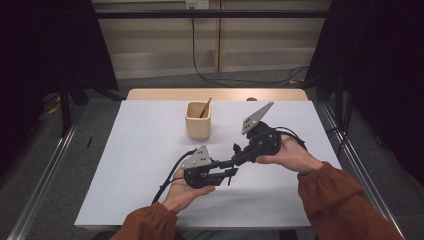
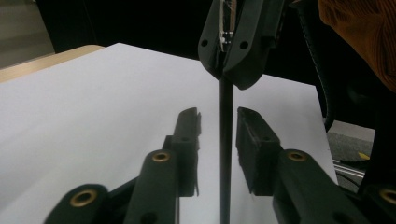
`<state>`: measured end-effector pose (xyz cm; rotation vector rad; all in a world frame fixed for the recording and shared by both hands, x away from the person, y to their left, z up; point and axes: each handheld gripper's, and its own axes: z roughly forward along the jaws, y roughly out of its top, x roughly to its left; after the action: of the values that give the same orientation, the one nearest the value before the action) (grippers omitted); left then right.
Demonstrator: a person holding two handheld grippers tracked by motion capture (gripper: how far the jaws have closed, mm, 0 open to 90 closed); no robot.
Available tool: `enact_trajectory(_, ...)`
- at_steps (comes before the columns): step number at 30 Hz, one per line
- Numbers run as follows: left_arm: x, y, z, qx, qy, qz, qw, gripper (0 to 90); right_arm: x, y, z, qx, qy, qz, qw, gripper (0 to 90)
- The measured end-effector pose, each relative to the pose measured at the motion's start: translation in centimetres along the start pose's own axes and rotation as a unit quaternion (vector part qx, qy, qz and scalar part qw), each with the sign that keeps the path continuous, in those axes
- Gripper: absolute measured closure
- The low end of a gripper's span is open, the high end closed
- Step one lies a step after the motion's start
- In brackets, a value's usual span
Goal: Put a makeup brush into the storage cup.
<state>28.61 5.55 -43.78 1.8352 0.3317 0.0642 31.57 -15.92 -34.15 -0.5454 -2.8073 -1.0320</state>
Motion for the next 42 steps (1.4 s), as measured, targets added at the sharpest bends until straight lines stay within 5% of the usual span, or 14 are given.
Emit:
enact_trajectory(9, 0.07, -0.17, 0.23, 0.002, -0.012, -0.021, 0.9997, 84.5, -0.03, -0.11, 0.14, -0.001, -0.001, 0.002, 1.0, 85.5)
enact_trajectory(26, 0.28, -0.11, -0.12, 0.005, -0.01, -0.01, 0.9999, 85.6, -0.01, -0.32, 0.24, -0.017, 0.006, 0.0, 0.9998, 79.5)
enact_trajectory(31, 0.47, -0.06, -0.32, 0.001, -0.008, -0.011, 0.9999, 85.6, -0.01, -0.55, 0.16, -0.034, 0.004, 0.001, 0.9994, 67.3)
enact_trajectory(35, 0.51, -0.07, -0.36, 0.003, -0.008, -0.014, 0.9999, 85.6, 0.12, -0.57, 0.29, -0.042, -0.006, -0.004, 0.9991, 51.1)
enact_trajectory(37, 0.5, -0.05, -0.37, 0.003, -0.008, -0.014, 0.9999, 85.6, 0.14, -0.53, 0.43, -0.039, -0.014, -0.004, 0.9991, 35.0)
enact_trajectory(42, 0.53, -0.12, -0.34, 0.007, -0.007, -0.014, 0.9999, 85.6, 0.17, -0.53, 0.63, -0.047, -0.014, -0.002, 0.9988, 22.8)
